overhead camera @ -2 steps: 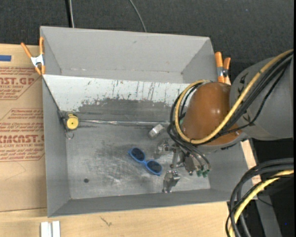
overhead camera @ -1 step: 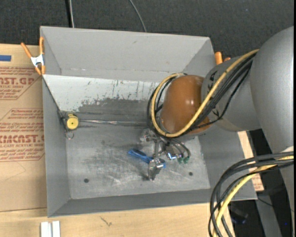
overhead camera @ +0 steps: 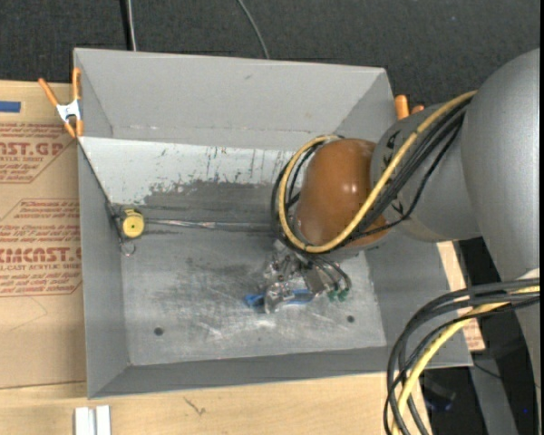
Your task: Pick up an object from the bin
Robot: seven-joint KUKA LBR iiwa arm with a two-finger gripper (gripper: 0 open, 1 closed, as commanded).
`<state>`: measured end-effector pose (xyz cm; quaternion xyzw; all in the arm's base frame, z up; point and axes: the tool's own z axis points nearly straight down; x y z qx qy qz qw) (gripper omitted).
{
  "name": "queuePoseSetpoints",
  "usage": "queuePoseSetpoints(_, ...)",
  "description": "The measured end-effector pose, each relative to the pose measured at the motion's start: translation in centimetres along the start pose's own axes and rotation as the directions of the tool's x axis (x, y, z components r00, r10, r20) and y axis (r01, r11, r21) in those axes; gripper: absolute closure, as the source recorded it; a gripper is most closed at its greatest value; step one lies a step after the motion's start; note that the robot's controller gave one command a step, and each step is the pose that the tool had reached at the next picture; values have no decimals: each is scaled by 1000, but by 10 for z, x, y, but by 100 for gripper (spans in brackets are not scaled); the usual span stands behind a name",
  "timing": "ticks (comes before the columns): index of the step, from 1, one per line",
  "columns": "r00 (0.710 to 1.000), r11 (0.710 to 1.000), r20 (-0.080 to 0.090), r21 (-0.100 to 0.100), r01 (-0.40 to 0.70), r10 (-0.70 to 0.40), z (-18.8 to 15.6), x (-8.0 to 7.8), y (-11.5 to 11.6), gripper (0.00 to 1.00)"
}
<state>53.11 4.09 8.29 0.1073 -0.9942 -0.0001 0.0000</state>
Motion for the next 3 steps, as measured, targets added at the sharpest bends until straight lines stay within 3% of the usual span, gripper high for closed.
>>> queuePoseSetpoints(1,1000,1000,8,1,0,0,-131,12,2,100)
queuePoseSetpoints(2,959,959,2,1,282,-282,-112,-4,-9,100)
queuePoseSetpoints(3,818,818,5,4,575,-575,-183,8,-11,100)
